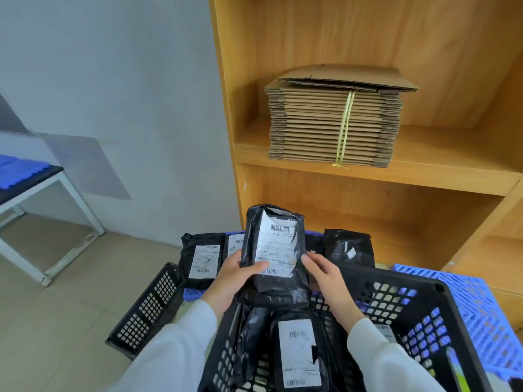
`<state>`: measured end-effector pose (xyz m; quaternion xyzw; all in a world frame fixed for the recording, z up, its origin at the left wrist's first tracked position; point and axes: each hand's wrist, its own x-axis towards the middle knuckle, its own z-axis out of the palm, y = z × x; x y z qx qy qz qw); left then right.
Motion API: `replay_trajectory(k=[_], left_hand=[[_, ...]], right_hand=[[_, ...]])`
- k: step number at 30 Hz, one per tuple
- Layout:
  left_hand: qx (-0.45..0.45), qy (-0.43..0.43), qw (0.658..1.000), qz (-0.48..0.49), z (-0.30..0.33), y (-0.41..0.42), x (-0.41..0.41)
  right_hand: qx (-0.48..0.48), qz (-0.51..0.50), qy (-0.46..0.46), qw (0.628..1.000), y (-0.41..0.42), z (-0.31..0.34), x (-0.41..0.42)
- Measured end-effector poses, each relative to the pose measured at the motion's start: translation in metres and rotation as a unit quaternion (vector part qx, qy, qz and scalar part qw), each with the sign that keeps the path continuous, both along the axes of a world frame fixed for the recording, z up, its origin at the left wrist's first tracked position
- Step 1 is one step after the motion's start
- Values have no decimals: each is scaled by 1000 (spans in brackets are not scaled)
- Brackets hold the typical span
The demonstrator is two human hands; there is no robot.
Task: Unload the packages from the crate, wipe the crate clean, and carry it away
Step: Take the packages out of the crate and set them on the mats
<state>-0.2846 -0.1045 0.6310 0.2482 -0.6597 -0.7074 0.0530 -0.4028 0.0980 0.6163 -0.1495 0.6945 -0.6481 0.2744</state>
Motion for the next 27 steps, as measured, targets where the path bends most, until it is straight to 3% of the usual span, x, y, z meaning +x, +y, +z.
replay_trajectory(k=[6, 11, 17, 27], left_hand=[[54, 34, 996, 64, 7, -89, -17], [64, 31, 992, 105, 1, -152, -30], [72, -3, 988, 136, -42, -199, -50], [121, -91, 981, 124, -140, -212, -84]], right_hand=[[104, -60, 147, 982, -82, -1, -43], [291, -39, 246, 924, -133, -11, -73], [461, 6, 251, 852, -153, -47, -82], [511, -2, 245, 824, -157, -45, -76]])
